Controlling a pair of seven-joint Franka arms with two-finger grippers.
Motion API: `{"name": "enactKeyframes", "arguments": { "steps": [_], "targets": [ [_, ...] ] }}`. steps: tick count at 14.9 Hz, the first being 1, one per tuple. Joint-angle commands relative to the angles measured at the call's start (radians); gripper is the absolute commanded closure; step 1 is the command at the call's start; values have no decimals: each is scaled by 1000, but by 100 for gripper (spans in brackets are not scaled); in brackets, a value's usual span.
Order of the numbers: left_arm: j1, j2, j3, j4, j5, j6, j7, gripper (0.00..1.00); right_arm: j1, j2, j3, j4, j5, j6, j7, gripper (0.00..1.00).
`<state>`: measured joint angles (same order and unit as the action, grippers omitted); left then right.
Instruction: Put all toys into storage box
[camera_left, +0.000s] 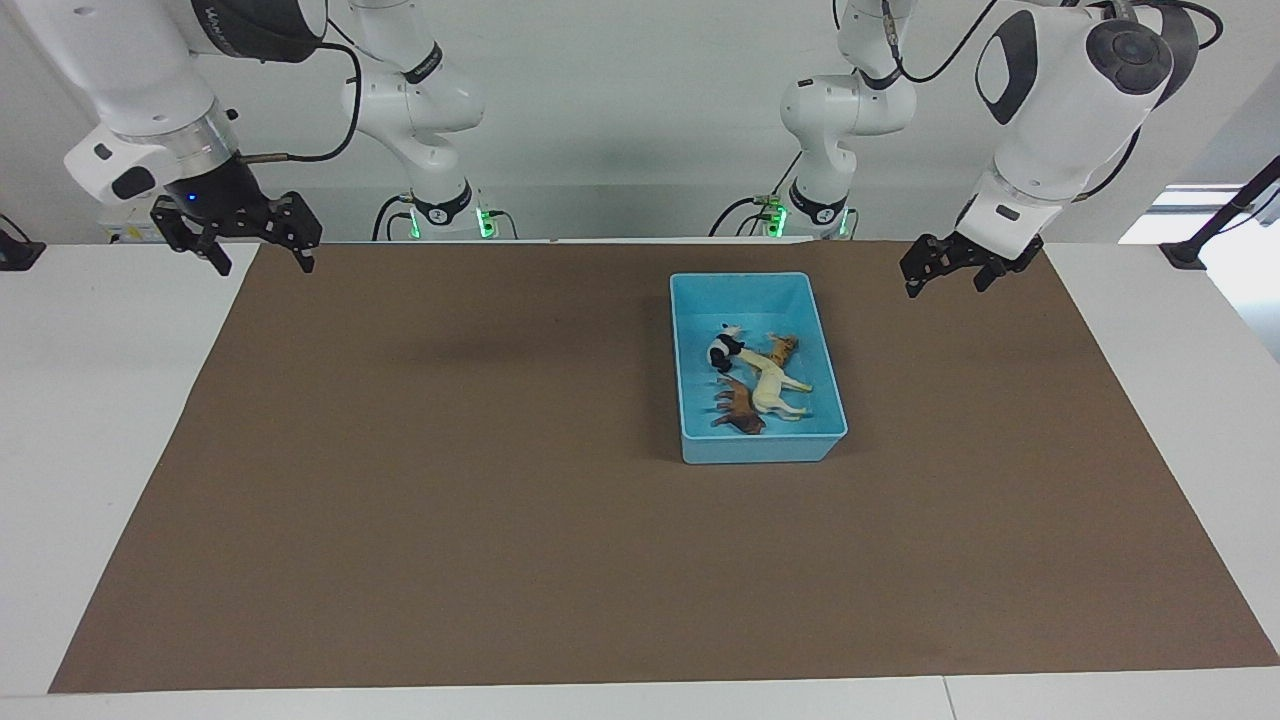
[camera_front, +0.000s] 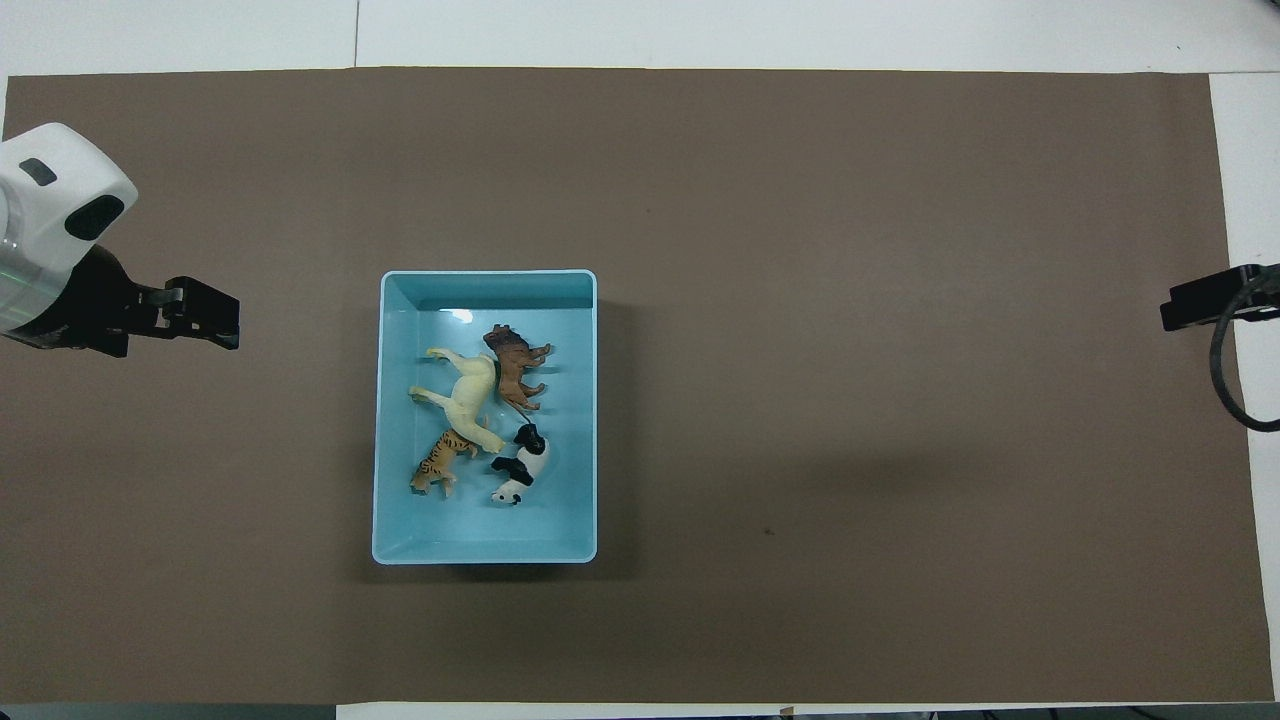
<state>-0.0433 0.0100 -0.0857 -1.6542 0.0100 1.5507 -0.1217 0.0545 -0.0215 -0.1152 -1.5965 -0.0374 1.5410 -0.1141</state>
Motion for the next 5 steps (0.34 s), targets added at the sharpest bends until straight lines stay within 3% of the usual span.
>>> {"name": "enactKeyframes", "arguments": {
  "steps": [1, 5],
  "targets": [
    [7, -12, 0, -3, -10, 8, 7, 0, -36, -11, 28, -45, -18, 33, -10, 0],
    [7, -12, 0, -3, -10, 8, 5, 0, -36, -11, 28, -43, -15, 33, -10, 0]
  ]
}}
